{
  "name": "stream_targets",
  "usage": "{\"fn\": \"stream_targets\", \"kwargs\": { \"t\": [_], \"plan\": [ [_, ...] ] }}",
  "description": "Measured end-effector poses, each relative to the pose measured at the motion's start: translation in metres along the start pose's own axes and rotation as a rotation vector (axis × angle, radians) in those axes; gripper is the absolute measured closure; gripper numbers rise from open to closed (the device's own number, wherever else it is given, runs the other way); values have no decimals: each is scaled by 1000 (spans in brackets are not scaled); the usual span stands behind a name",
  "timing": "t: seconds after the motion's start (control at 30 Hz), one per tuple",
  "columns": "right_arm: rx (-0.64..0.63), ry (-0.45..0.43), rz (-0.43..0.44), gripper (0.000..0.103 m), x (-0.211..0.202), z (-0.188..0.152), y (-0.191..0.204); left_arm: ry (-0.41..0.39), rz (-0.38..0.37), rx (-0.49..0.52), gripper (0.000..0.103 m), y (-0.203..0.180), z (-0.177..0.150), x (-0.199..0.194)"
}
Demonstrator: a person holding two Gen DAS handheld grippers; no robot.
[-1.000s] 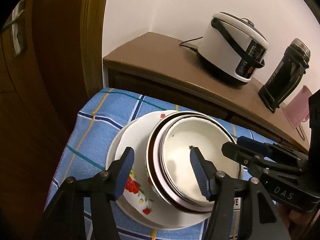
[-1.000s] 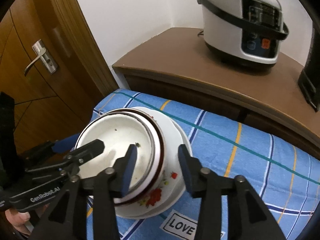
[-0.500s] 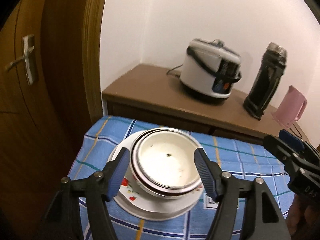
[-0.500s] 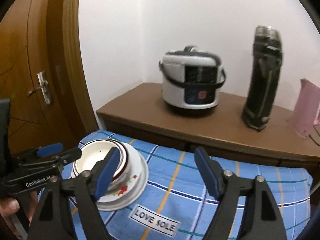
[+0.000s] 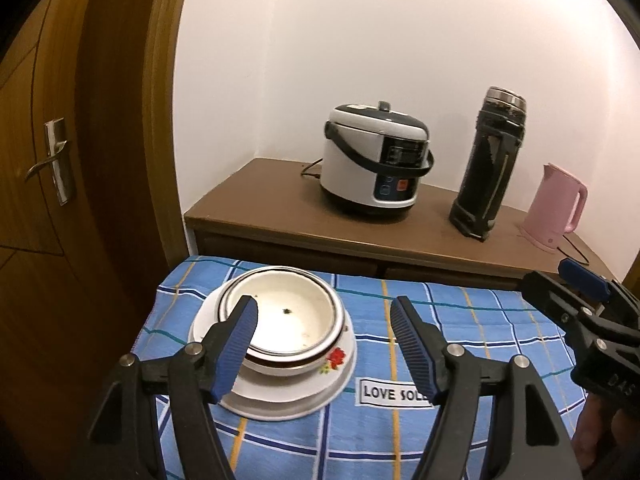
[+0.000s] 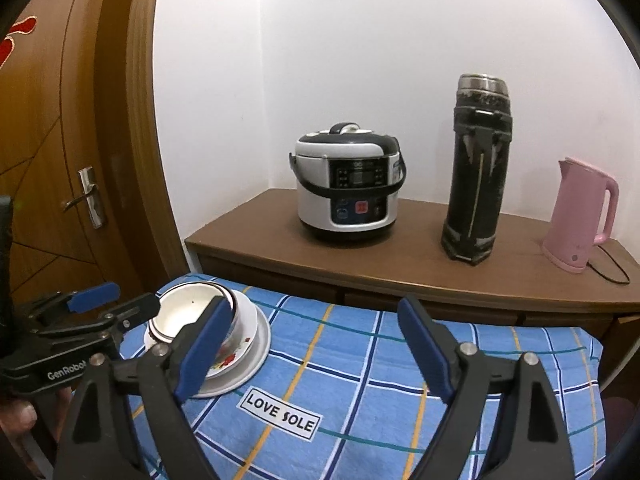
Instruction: Organize plates and bowls
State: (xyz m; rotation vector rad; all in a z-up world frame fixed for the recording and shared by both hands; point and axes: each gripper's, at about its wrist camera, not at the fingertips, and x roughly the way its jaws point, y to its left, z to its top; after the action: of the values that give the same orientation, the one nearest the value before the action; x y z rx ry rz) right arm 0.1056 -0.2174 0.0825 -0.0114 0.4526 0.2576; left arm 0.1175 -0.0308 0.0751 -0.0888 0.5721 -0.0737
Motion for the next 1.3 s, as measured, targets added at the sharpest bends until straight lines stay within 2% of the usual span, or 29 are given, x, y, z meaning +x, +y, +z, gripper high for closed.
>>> {"fn": "stream_targets", "kwargs": {
  "t": [0.6,1.3],
  "plan": [
    [23,-49,-7,12,-31,-5,-19,-11,-11,65,32,-35,-7,-12],
    [27,-55,-25,11,-35,-7,-26,-11,-18,100,32,-48,-10,-11]
  ]
}}
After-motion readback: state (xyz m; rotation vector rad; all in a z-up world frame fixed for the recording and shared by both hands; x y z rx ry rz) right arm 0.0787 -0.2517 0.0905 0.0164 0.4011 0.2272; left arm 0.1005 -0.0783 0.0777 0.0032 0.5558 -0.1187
